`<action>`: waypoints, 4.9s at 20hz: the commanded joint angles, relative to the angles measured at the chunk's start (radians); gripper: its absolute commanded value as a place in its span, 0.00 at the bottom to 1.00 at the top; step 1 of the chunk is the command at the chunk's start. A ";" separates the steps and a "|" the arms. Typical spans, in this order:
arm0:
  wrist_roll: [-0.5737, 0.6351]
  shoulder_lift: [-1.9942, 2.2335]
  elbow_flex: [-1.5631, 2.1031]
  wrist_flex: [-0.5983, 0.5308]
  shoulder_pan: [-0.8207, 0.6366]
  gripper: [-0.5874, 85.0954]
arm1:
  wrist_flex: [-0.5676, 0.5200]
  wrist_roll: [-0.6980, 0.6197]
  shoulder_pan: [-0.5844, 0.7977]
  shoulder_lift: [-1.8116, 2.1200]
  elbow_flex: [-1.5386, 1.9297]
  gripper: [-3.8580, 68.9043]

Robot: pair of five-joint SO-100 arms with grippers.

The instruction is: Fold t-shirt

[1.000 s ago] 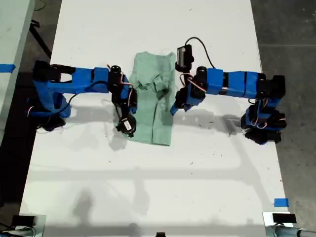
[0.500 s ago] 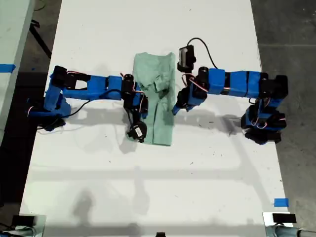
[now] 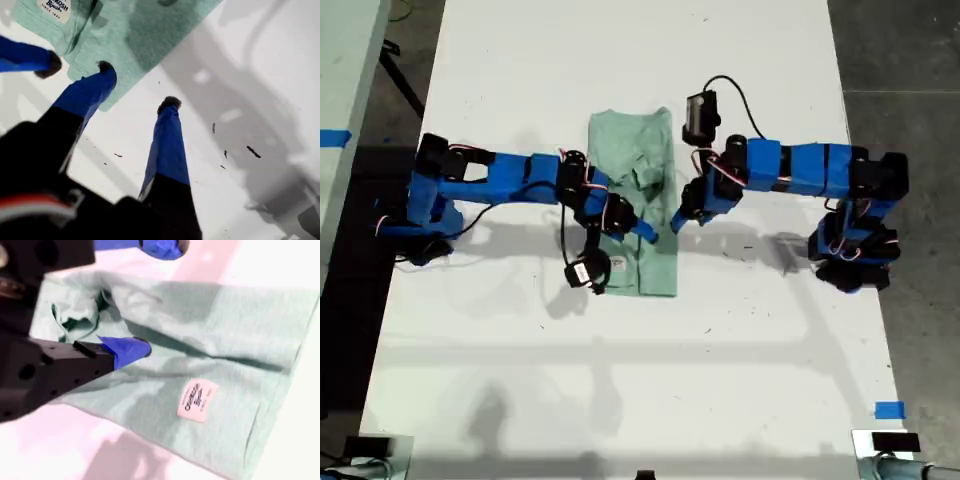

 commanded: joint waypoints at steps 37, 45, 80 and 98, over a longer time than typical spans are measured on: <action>-0.301 -0.031 0.017 0.258 0.158 0.30 | -0.212 0.388 -0.281 -0.204 -0.028 0.46; -0.331 -0.233 -0.026 0.193 0.176 0.22 | -0.221 0.377 -0.296 -0.505 -0.224 0.39; 0.021 0.256 -0.038 0.313 -0.192 0.01 | -0.123 -0.147 0.121 -0.278 -0.518 0.04; 0.153 0.118 -0.015 0.339 -0.646 0.35 | -0.120 -0.360 0.471 -0.517 -0.755 0.53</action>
